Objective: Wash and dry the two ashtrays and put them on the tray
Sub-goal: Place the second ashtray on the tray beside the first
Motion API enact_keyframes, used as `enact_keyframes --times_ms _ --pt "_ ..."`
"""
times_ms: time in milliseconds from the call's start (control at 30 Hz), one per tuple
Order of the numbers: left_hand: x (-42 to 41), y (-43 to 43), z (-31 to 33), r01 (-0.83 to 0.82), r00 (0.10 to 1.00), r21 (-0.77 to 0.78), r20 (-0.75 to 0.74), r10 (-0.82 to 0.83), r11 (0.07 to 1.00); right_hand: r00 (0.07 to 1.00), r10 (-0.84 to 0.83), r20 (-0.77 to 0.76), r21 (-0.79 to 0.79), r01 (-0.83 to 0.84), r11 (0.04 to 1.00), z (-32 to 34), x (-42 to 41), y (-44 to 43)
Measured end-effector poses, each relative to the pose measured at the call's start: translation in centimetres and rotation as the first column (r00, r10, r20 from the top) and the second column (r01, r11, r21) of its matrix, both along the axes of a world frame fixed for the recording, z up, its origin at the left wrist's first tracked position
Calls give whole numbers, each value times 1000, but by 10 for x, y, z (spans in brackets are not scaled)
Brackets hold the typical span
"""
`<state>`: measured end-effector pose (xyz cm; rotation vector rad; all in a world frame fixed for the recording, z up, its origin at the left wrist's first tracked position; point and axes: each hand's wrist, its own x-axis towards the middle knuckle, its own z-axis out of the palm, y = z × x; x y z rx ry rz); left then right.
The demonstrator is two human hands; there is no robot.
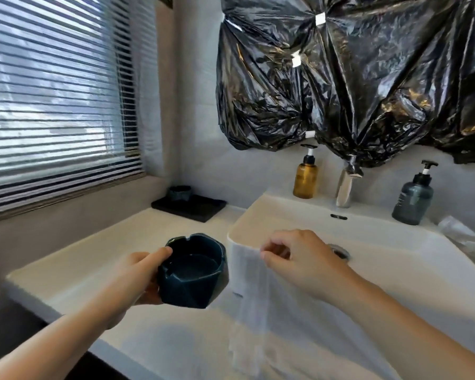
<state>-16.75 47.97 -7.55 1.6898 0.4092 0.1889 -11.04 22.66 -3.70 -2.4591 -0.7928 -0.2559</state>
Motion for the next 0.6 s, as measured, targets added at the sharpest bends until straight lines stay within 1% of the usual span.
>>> enact_keyframes --times_ms 100,233,367,600 --pt "18 36 -3 -61 998 3 -3 61 998 999 48 -1 -33 -48 998 2 33 33" --pt "44 72 -10 -99 995 22 -25 100 995 999 50 -13 -95 -51 994 5 73 68" --pt "80 94 -14 -150 988 -21 -35 150 988 997 66 41 -183 -58 981 12 117 102" --pt "153 120 -25 -174 983 -6 -53 174 985 998 40 47 -228 -29 973 -1 205 139"
